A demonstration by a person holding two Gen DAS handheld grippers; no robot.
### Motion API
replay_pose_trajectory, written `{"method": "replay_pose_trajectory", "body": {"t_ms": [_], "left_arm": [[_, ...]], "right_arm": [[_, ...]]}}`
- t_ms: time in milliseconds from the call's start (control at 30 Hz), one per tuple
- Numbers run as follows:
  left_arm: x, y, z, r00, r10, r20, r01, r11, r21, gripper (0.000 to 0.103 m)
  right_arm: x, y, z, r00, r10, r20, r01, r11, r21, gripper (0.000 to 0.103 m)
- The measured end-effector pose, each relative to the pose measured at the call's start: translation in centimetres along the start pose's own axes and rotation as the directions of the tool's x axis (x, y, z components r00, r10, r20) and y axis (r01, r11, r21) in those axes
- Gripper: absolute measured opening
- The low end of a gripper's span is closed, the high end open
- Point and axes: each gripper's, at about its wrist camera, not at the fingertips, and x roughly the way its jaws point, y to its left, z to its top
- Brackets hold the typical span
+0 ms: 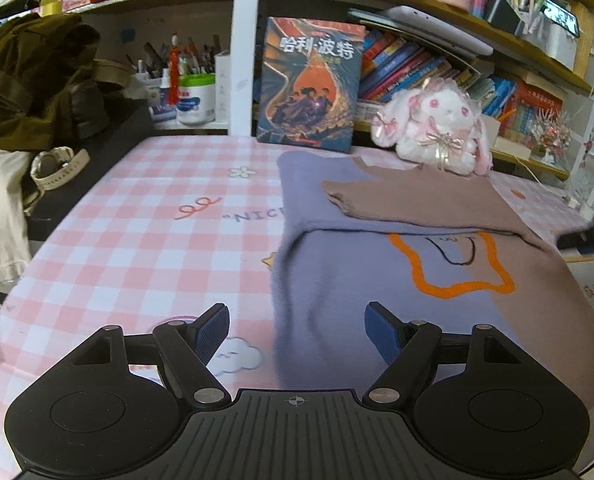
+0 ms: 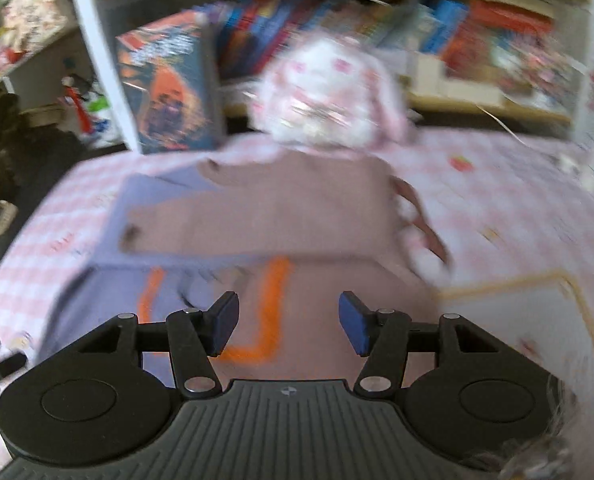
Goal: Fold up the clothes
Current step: 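Open the right tool and move both tools to the sweater hem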
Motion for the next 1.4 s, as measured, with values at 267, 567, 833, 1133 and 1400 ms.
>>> {"method": "replay_pose_trajectory", "body": {"t_ms": [267,567,833,1133,1400], "left_arm": [[-0.6,-2.9,-0.6,0.999,0.045,-0.027,-0.045,0.999,0.0,0.077],[-2.1,-5.9,-2.3,0.992,0.093,-0.086,-0.095,0.995,-0.018,0.077],[-3.9,-6.2,-3.8,0.984,0.135,-0.113,-0.141,0.989,-0.05,0.077],[-3.3,-3.9,-4.3,0.98,0.124,-0.158,-0.149,0.976,-0.159,0.066],[-1.8,-1.6,-4.0,0.977,0.086,-0.197,-0.138,0.954,-0.266,0.044]], "right_arm": [[-2.1,-5.2,-4.9,0.996,-0.079,-0.028,0.081,0.995,0.062,0.053],[-4.4,-8.3,-7.9,0.998,-0.04,-0.04,0.043,0.995,0.088,0.053],[-6.2,-10.2,-10.8,0.998,0.005,-0.069,0.003,0.993,0.116,0.053],[-6.6,-10.1,-11.7,0.995,0.057,-0.085,-0.047,0.992,0.119,0.048],[-5.3,-9.1,-11.5,0.99,0.079,-0.113,-0.065,0.99,0.124,0.037]]}}
